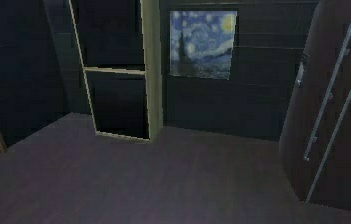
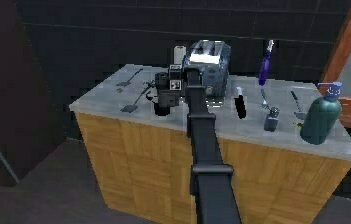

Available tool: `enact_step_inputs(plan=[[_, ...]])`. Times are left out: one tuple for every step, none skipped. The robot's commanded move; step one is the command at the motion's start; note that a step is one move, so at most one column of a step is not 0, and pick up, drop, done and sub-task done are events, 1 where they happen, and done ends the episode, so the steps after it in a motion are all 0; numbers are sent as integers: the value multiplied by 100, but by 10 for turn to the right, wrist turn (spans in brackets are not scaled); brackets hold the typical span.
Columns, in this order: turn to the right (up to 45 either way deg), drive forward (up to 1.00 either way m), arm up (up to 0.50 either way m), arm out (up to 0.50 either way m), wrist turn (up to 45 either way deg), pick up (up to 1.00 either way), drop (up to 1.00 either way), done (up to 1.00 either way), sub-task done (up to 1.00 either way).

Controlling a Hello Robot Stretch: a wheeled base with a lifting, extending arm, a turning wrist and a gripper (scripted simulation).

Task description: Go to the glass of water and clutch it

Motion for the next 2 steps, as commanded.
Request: enact_step_inputs(plan=[[0, 0, 8, 0, 0, 0, 0, 0, 0], [0, 0, 0, 0, 0, 0, 0, 100, 0]])
